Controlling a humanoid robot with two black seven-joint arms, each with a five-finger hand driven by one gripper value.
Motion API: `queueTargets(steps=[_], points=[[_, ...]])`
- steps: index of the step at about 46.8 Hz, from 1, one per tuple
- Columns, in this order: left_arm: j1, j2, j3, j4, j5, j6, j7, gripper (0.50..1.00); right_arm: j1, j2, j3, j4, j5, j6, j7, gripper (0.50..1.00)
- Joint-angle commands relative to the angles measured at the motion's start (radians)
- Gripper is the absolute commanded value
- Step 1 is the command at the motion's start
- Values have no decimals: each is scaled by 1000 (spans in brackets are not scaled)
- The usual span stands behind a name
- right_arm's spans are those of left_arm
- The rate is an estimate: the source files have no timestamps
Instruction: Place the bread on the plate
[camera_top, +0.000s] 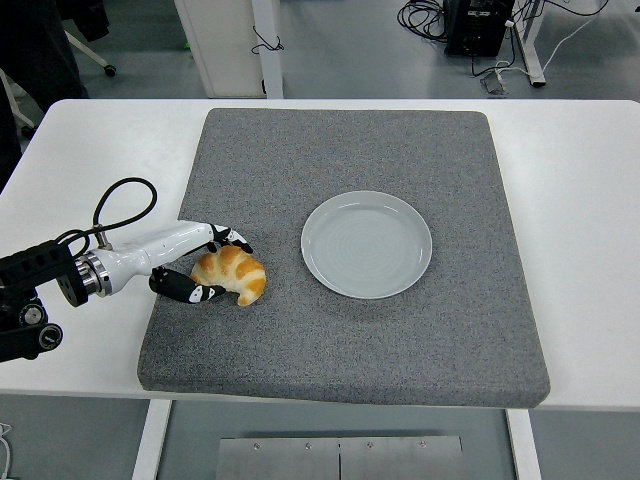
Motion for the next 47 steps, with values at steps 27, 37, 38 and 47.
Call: queueTargets(steps=[27,37,38,47], points=[[-172,132,-219,-6,-18,-212,1,500,0,0,0,1,0,0,0,1000],[-189,161,-417,0,-18,-360,7,500,0,0,0,1,0,0,0,1000],[-198,163,-423,1,-18,-367,7,500,0,0,0,1,0,0,0,1000],[-279,147,-436,44,-17,-415,-12,501,0,0,0,1,0,0,0,1000]])
